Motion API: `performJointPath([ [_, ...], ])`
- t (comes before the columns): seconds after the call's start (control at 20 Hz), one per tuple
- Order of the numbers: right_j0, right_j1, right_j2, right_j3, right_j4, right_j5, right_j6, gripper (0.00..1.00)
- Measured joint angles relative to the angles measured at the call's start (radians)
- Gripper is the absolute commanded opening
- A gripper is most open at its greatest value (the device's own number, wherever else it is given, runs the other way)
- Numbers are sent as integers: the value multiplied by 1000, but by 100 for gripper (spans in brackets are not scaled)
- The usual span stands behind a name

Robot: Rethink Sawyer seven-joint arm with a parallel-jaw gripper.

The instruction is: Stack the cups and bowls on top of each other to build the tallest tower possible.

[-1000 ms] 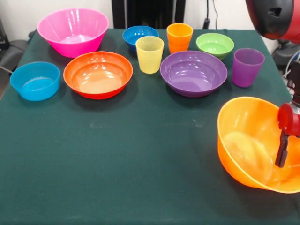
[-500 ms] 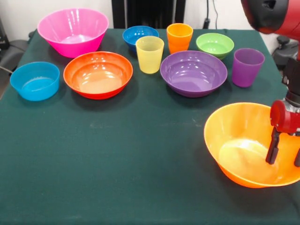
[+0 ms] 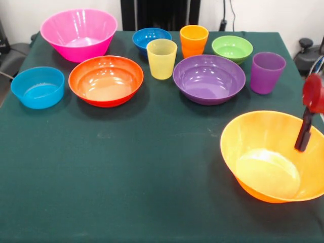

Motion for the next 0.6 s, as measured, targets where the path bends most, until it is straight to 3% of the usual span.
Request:
performJointPath([
  [0.25, -13, -62, 2, -11, 0, 58, 0, 100],
  [0.6, -13, -53, 4, -62, 0, 60, 0, 100],
])
